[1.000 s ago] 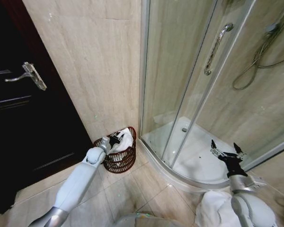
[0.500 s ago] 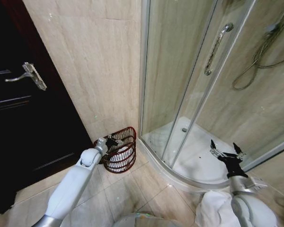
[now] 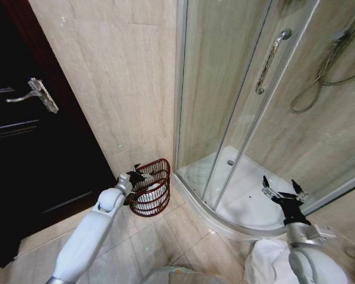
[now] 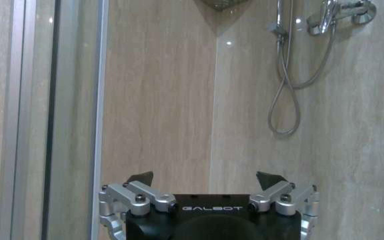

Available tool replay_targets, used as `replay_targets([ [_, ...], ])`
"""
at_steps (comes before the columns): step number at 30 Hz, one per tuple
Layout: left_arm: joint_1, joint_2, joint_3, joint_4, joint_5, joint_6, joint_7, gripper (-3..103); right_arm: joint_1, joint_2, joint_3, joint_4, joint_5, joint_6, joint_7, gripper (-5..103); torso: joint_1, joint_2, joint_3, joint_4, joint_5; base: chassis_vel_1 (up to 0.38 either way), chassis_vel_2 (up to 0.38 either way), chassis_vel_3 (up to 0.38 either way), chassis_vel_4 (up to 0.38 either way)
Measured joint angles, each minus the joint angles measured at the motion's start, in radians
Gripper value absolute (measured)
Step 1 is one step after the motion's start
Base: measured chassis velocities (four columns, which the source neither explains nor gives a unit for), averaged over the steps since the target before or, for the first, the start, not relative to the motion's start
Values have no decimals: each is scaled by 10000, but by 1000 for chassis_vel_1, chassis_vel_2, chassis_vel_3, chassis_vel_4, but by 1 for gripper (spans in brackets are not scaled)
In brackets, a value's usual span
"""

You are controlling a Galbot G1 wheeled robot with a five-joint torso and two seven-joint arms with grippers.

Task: Discard the used towel into the hamper.

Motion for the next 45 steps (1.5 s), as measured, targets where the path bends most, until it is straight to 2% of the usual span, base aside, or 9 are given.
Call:
replay_targets([
  [2,616,-463,-392,-704,28,-639,-572,100,-27,82,10,112,-35,-23,4,100,0,1,0,3,3,0,0,0,0],
  [6,1380,-958,-900,-1544,43,-1212,-1197,100,-18,197,-48,263,-140,-77,4,100,0,2,-1,2,3,0,0,0,0],
  [11,2198,-1388,-1441,-2084,196,-1826,-1509,100,-7,329,-151,409,-320,-157,1,100,0,3,0,3,2,0,0,0,0],
  [13,2708,-1664,-1716,-2248,267,-2344,-1624,100,15,428,-225,460,-463,-188,-12,100,-1,2,0,4,1,0,0,0,0],
  [16,2986,-1837,-1965,-2317,236,-2567,-1651,100,-10,545,-316,547,-565,-201,-17,100,-1,3,0,4,1,0,0,0,0],
  [22,3024,-1838,-2210,-2309,80,-2649,-1809,100,-153,813,-537,674,-785,-143,-90,100,0,2,0,2,1,0,0,0,0],
  [25,2942,-1780,-2325,-2309,36,-2620,-1856,100,-478,1327,-934,1055,-1003,-54,-228,100,0,2,0,1,-1,0,0,0,0],
  [32,2860,-1497,-2345,-2297,38,-2584,-1833,100,-700,1850,-1329,1189,-1510,206,-489,100,0,2,1,2,-1,0,0,0,0],
  [45,2879,-1206,-2217,-2165,182,-2840,-1495,100,-658,1849,-1316,1136,-1810,120,-559,100,0,2,1,2,0,0,0,0,0],
])
